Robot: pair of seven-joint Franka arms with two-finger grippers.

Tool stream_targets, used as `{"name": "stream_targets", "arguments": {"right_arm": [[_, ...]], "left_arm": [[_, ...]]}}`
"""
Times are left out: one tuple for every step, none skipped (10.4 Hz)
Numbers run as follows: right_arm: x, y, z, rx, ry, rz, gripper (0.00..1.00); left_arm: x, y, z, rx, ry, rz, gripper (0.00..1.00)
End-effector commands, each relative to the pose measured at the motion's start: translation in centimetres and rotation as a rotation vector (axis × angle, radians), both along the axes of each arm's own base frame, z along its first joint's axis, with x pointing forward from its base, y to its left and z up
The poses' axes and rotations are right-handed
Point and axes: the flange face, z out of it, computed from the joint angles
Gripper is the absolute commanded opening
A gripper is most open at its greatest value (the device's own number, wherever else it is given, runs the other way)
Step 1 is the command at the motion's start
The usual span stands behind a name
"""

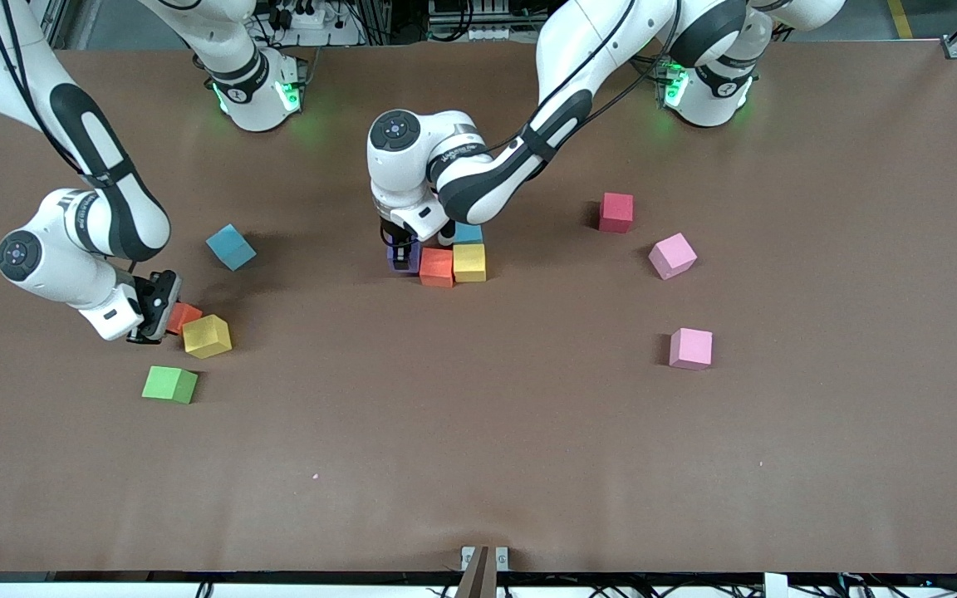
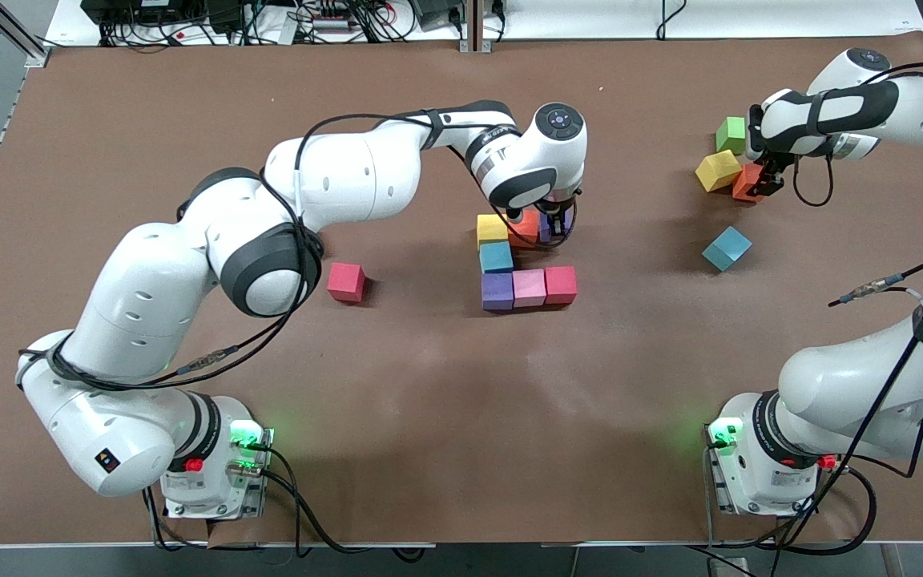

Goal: Form number 2 with 11 blocks

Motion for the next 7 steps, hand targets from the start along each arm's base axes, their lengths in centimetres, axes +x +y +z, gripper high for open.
{"name": "stream_targets", "arguments": {"right_arm": [[0.6, 1.1, 4.3, 0.007, 0.002, -0.028, 0.35], [0.8, 1.7, 5.8, 0.000, -0.009, -0.054, 0.35], [1.1, 2.5, 6.6, -0.004, -0.022, -0.062, 0.35], [1.4, 3.3, 6.7, -0.004, -0.025, -0.071, 0.35], [1.7, 4.7, 6.9, -0.001, -0.029, -0.069, 0.35], [2.0, 5.9, 7.1, 0.002, -0.033, -0.083, 0.35], [2.2, 6.6, 7.2, 0.003, -0.034, -0.102, 0.35]], "left_arm": [[-0.5, -0.6, -0.6, -0.012, -0.013, 0.126, 0.36], [-0.6, -0.6, -1.1, -0.009, -0.020, 0.124, 0.36], [-0.6, -0.6, -1.6, -0.004, -0.019, 0.124, 0.37], [-0.6, -0.6, -1.8, -0.011, -0.021, 0.123, 0.37], [-0.3, -0.4, -2.5, -0.010, -0.025, 0.125, 0.37], [-0.4, -0.5, -2.8, -0.013, -0.034, 0.122, 0.38], [-0.7, -0.7, -3.4, -0.008, -0.040, 0.118, 0.38]]}}
